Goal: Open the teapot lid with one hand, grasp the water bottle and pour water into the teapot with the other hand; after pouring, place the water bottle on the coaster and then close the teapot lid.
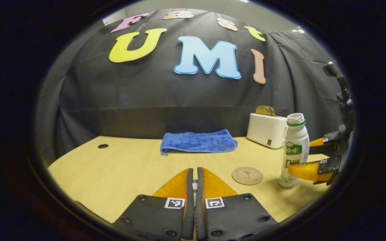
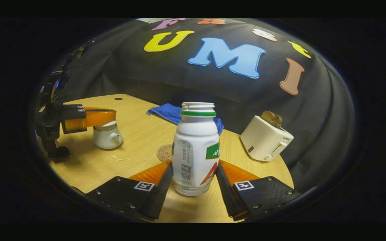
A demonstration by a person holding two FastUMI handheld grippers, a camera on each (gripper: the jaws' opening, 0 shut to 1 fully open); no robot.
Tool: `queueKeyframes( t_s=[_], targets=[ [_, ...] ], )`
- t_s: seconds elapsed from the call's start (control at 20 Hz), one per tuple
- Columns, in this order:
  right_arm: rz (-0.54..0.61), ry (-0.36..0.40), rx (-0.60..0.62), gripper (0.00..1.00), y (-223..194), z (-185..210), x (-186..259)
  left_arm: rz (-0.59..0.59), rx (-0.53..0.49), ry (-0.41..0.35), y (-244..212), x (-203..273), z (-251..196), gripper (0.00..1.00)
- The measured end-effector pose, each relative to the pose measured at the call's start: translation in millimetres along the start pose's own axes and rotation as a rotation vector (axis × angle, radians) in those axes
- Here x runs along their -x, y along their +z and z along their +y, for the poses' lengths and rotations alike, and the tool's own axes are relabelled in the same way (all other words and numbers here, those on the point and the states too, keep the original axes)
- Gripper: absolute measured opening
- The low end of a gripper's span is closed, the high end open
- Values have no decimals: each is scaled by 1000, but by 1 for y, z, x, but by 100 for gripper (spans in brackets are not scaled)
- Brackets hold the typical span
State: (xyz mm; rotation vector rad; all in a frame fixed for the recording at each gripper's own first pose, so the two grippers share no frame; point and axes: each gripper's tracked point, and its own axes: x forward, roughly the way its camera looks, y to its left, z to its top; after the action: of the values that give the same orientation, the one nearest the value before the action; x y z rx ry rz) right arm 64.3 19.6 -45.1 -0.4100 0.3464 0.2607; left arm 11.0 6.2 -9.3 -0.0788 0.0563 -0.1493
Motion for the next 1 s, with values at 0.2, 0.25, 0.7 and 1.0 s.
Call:
queueKeyframes(
  t_s=[0.2, 0.25, 0.7, 1.0],
  targets=[
    [-5, 0, 0, 72, 2, 0, 1, -16, -9, 9, 1, 2, -1, 12],
    [-3, 2, -1, 72, 1, 1, 0, -23, -12, 12, 2, 1, -1, 12],
    [3, 11, -10, 72, 2, 5, -1, -35, 9, 2, 5, 4, -4, 46],
    [-12, 10, -16, 72, 8, 6, -3, -125, 7, 21, 26, 17, 2, 89]
  ],
)
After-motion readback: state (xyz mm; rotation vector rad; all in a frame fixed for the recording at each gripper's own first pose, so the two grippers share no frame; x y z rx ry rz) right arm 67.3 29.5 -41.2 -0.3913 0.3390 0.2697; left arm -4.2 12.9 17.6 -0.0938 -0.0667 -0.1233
